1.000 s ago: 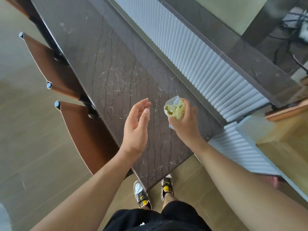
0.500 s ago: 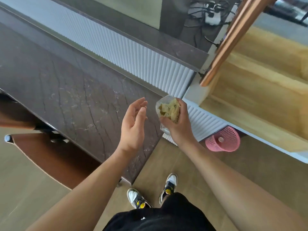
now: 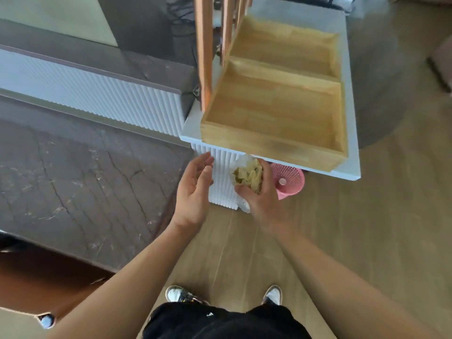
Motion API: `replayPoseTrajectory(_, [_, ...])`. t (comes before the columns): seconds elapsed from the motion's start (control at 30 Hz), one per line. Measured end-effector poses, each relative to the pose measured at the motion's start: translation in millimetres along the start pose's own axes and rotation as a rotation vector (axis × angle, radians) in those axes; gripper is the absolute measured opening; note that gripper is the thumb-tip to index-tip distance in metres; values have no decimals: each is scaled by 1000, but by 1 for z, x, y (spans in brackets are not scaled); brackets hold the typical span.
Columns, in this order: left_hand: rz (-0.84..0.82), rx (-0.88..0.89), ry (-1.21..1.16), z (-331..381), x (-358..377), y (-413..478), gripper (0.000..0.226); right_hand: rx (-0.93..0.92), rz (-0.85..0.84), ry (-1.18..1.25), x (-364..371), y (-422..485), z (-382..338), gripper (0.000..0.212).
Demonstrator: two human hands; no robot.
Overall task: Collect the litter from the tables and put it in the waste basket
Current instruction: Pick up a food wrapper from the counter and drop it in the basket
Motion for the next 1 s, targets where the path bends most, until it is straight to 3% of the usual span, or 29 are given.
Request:
replayPoseTrajectory(0.17, [-71,-51,39,-33,101,-42,30,46,15,25,-100,-7,44,69])
replayPoseTrajectory(0.27, [-71,-77,55,-57,150,-68,36,97,21,36,-155,-11,82,81])
replayPoseTrajectory(0.47, [-130,-121,124,-86,205,-98,44,177,51,30,-218,-19,122,74])
replayPoseTrajectory(0.77, [-222,-225,167,-162,246,-98,42,231,162,93,-240,-16,181,61])
replayPoseTrajectory(1.0, [-244,-203,156,-244,258,-76,34,216,217,147,-231,27,261,68])
Point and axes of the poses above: each hand's wrist, its own y-axis towards the middle knuckle, its own x-axis out of the palm, z = x × y, the point moved 9 cm from there along y, towards the middle knuckle, and after that the axes turned 4 degrees about z, right-handed, at the moved point
